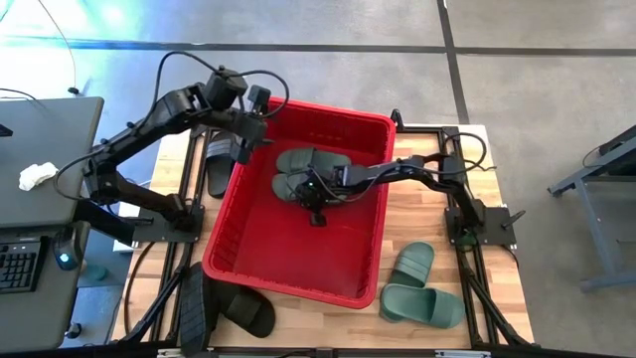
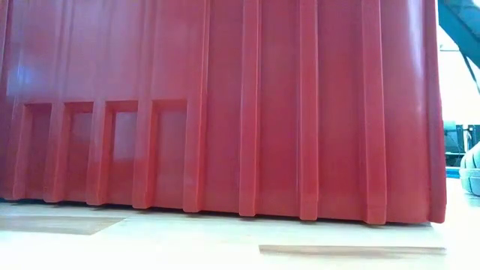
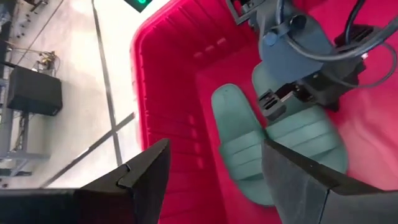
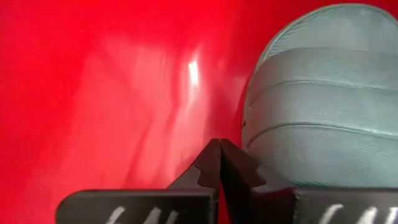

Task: Pick and place slides into bin
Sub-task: Put the green slide into the red container

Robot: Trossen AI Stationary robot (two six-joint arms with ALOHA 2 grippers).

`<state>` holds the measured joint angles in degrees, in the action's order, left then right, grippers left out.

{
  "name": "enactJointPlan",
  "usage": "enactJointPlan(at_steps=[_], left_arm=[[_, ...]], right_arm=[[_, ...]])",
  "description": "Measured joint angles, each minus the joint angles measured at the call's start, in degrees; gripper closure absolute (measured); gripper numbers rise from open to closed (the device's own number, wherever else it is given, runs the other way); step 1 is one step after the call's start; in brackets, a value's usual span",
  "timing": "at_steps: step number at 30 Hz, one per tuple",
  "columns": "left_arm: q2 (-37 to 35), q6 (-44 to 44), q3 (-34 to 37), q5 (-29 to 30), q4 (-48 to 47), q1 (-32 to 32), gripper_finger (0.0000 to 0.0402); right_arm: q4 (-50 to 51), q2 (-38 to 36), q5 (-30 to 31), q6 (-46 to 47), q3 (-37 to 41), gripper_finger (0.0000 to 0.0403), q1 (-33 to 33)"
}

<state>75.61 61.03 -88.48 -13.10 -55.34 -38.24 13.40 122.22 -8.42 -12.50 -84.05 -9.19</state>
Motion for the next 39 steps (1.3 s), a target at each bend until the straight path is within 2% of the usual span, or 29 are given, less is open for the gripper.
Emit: enactJointPlan(at_steps=[5,9,19,24,29,34,39], left_arm=[[0.00,-1.04,0.63,-0.42,0.22,0.00,0.0170],[0.00,-1.09,0.63,-0.43,0.48,0.00,0.0170],[0.00,-0.99,0.63,-0.43,1.31,0.00,0.0170],[0.00,-0.89,0.63,-0.44,1.30,0.00,0.0170],[0.00,-0.87,0.63,-0.44,1.29,0.00,0.0170],[0.00,-0.89,0.63,-0.44,1.27,0.00,0.0170],[0.00,-0.89,0.63,-0.42,1.27,0.00,0.0170]], right_arm=[[-0.13,0.28,3.89,1.49,-1.47,0.0403,-1.41],[0.88,0.28,4.16,2.98,-2.12,0.0403,-2.86],[1.91,0.26,0.69,1.90,-2.12,0.0403,-3.92],[1.92,0.26,-2.93,3.37,-2.13,0.0403,-3.89],[3.90,0.26,-6.26,4.68,-5.40,0.0403,-3.87],[12.03,0.26,-9.83,4.58,-12.34,0.0403,-3.85],[27.54,0.25,-12.63,7.25,-20.21,0.0403,-3.61]])
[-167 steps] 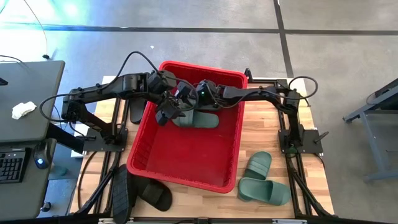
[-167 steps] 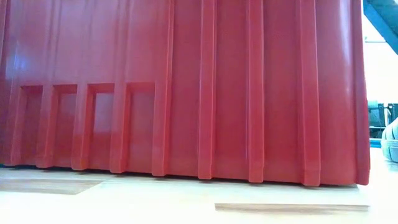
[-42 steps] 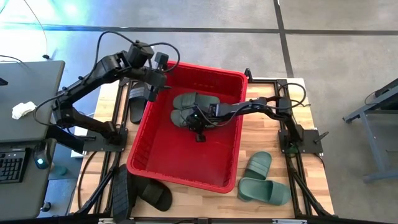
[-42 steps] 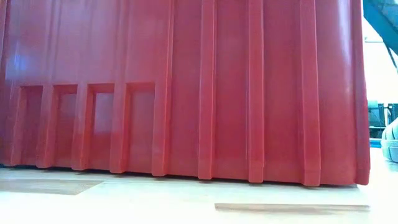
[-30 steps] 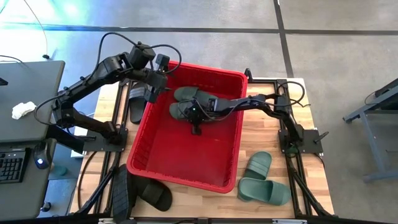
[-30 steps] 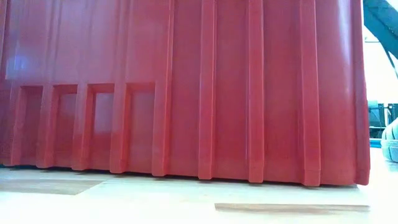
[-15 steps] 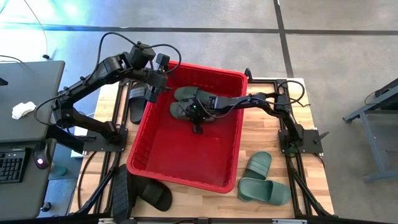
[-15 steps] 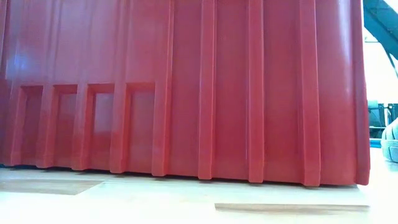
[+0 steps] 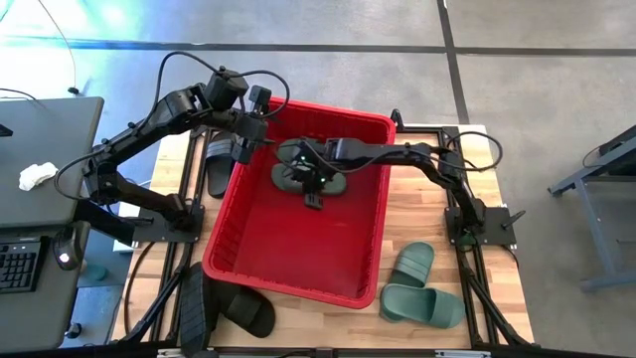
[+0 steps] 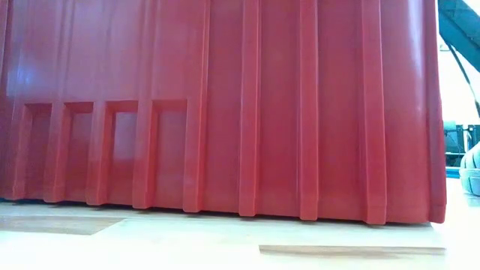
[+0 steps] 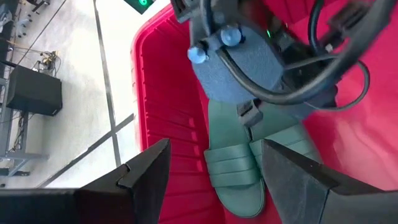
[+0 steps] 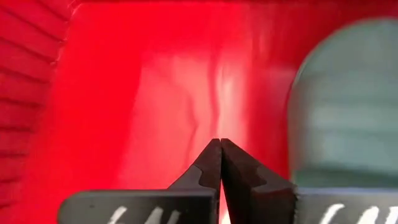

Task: Pick and place slides into bin
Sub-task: Put the green slide into the red container

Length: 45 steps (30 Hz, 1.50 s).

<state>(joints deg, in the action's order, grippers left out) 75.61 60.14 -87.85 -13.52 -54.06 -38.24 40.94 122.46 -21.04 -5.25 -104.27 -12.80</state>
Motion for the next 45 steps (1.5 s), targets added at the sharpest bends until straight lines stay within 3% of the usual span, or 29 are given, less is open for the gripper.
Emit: enactJointPlan(at_steps=[5,13,19,31,35,39,45], left_arm=[[0.00,0.00,0.00,-0.01,0.00,0.00,0.0170],[0.00,0.72,0.00,-0.02,-0.14,0.00,0.0170],[0.00,0.07,0.00,-0.02,-0.59,0.00,0.0170],[0.00,-8.48,0.00,-0.02,-0.57,0.00,0.0169],[0.00,-13.06,0.00,-0.02,-0.55,0.00,0.0169],[0.00,-16.46,0.00,-0.02,-0.55,0.00,0.0169],[0.00,-17.57,0.00,-0.02,-0.55,0.00,0.0169]], right_arm=[[16.82,-0.03,-1.36,6.60,-7.35,0.0403,1.50],[35.30,-0.10,-1.81,13.17,-15.67,0.0402,7.41],[48.37,-0.10,5.61,15.52,-21.75,0.0402,13.39],[49.07,-9.39,17.51,24.87,-24.30,0.0402,27.88],[49.08,-15.13,19.45,35.05,-24.31,0.0402,33.30],[49.07,-20.20,20.64,52.71,-24.31,0.0402,39.75],[49.08,-24.42,31.81,82.67,-24.31,0.0402,51.34]])
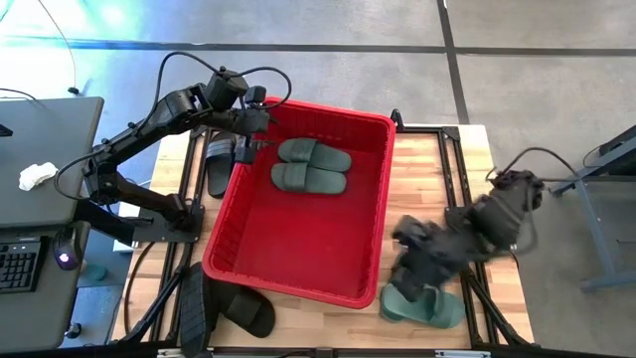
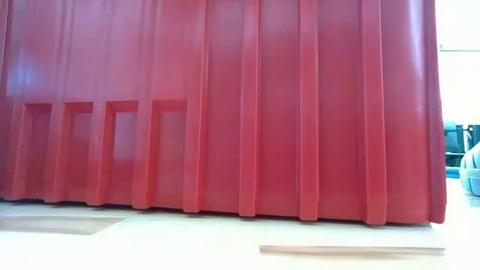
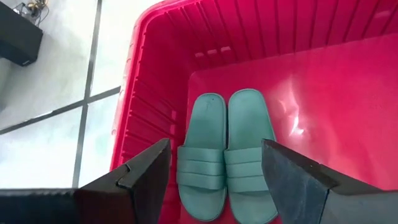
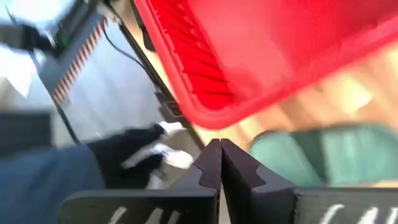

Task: Pick and place slides into bin
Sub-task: Put the green slide into the red container

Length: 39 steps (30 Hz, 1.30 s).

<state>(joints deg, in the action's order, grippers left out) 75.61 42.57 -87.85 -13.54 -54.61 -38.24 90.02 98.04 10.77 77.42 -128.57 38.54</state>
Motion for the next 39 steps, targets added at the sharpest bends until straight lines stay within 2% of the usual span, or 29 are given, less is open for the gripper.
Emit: enactJointPlan(at_steps=[3,9,18,21,26,29,33,39], left_arm=[[0.00,-0.02,0.00,0.00,0.00,0.00,0.0169],[0.00,-1.06,0.00,-0.43,-0.03,0.00,0.0169],[0.00,-1.05,0.00,-3.48,-0.95,0.02,0.0169],[0.00,-1.03,0.00,-3.63,-0.97,0.02,0.0169],[0.00,-1.00,0.00,-4.00,-0.98,0.02,0.0170],[0.00,-0.98,0.00,-4.07,-0.98,0.02,0.0169],[0.00,-0.83,0.00,-4.18,-1.38,0.02,0.0170],[0.00,-0.85,0.00,-4.28,-1.44,0.02,0.0169]], right_arm=[[0.00,-0.08,3.13,12.04,0.00,0.0402,5.34],[0.00,3.06,1.96,26.45,0.01,0.0402,11.15],[-0.25,11.69,-10.15,37.73,0.67,0.0403,13.58],[0.05,11.92,-12.37,42.16,7.32,0.0403,13.28],[0.25,8.38,-21.25,46.17,24.87,0.0403,12.82],[-0.06,6.11,-25.20,50.97,31.44,0.0403,12.73],[-0.63,5.35,-27.80,52.39,33.75,0.0403,12.38],[-0.34,5.35,-25.16,50.97,33.81,0.0402,11.96]])
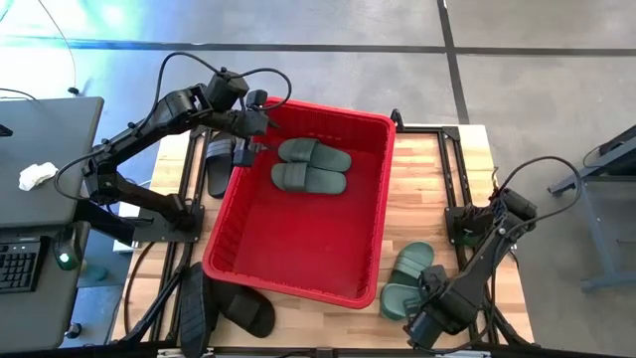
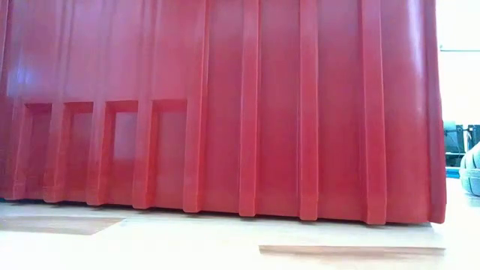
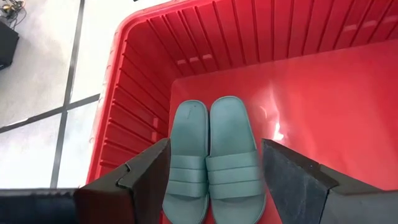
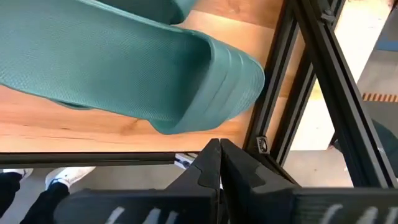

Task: Pick and place slides into bin
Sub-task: Put the green slide into the red container

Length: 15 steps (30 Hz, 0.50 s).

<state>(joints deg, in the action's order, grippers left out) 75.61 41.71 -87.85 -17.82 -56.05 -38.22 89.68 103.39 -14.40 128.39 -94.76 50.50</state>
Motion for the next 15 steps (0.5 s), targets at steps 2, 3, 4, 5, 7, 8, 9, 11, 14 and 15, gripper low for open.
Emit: enactJointPlan(at_steps=[2,3,4,5,7,8,9,11,14,15], left_arm=[[0.00,0.00,0.00,0.00,0.00,0.00,0.0170],[0.00,0.00,0.00,0.00,0.00,0.00,0.0170],[0.00,0.00,0.00,0.00,0.00,0.00,0.0169],[0.00,0.00,0.00,0.00,0.00,0.00,0.0169],[0.00,0.00,0.00,-0.02,0.00,0.00,0.0170],[0.00,0.00,0.00,-0.03,-0.02,0.00,0.0169],[0.00,0.00,0.00,-0.03,-0.02,0.00,0.0170],[0.00,0.00,0.00,-0.36,-0.04,0.00,0.0170],[0.00,0.02,0.00,-0.70,-0.04,0.00,0.0170],[0.00,0.08,0.00,-0.70,-0.04,0.00,0.0170]], right_arm=[[-0.02,0.02,1.35,-1.16,0.00,0.0395,-0.02],[-0.06,0.16,2.16,-1.43,0.00,0.0389,-0.02],[-0.08,0.38,2.78,-2.00,0.00,0.0381,-0.02],[-0.13,0.70,3.31,-2.55,0.00,0.0371,-0.02],[-0.17,1.53,3.46,-2.77,0.00,0.0345,-0.02],[-0.17,1.98,3.44,-2.88,0.00,0.0330,-0.02],[-0.07,2.43,3.13,-2.88,0.00,0.0314,-0.02],[0.34,3.39,1.74,-2.50,0.01,0.0283,-0.25],[0.32,4.51,0.88,-0.96,0.02,0.0241,-0.71],[0.34,5.01,0.72,-0.58,0.00,0.0230,-1.00]])
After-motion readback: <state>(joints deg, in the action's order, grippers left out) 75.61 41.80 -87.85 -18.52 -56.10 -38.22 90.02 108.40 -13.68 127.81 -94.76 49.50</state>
